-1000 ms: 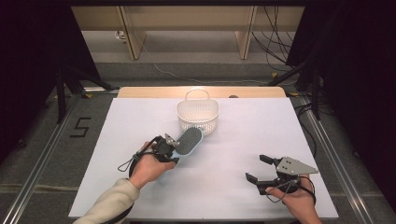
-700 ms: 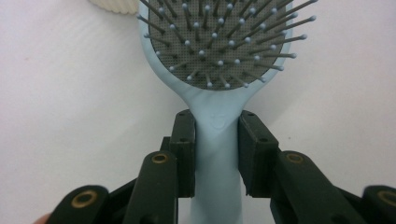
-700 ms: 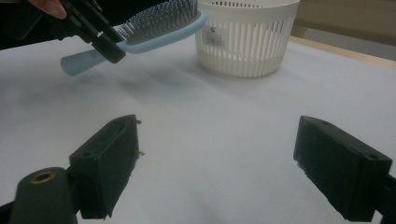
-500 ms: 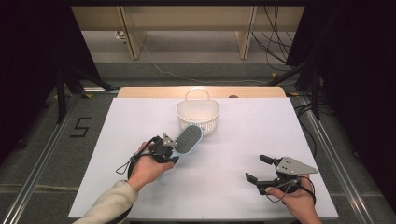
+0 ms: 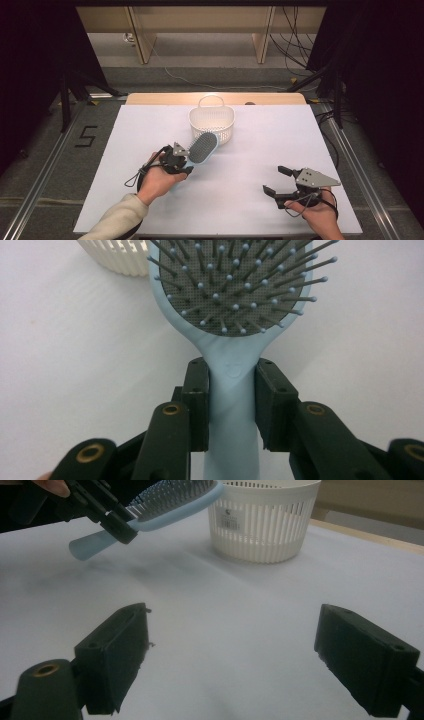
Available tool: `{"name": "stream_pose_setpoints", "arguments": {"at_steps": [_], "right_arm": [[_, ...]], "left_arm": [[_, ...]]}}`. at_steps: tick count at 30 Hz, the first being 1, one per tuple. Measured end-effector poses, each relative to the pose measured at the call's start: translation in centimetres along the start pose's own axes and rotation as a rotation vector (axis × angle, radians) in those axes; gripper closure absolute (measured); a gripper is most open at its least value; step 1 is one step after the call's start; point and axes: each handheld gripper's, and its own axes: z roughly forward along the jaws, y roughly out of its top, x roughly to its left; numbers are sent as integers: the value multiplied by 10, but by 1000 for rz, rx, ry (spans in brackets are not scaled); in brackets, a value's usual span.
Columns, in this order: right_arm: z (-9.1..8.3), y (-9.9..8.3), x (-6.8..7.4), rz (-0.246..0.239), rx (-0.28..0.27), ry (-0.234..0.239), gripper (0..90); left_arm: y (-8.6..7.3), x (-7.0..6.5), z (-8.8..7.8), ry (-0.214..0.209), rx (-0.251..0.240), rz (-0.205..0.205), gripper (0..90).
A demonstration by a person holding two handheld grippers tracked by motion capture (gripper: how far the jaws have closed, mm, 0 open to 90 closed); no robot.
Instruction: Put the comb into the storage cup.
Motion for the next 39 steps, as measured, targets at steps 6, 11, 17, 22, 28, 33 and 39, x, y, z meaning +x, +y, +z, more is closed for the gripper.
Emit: {"name": "stream_pose_setpoints", "arguments": {"at_steps": [6,11,17,22,28,33,39], "right_arm": [[0,0,0,1,0,-1,152],[0,0,0,-3,-4,-1,152],[0,0,0,-2,-5,-2,152],[0,0,0,-3,-4,-2,152],[0,0,0,-2,-3,-2,152],[0,0,0,-3,-4,-3,152],[0,0,0,-3,-4,-3,152]], "left_arm": [[0,1,0,-5,-20,-15,696],[1,0,-2,4,-38,-12,696],[2,0,-3,7,-47,-10,696],[2,1,-4,19,-61,-14,695],[2,1,-5,28,-75,-12,696],[2,1,-5,23,-94,-13,695],[3,1,-5,24,-111,-12,695]]}}
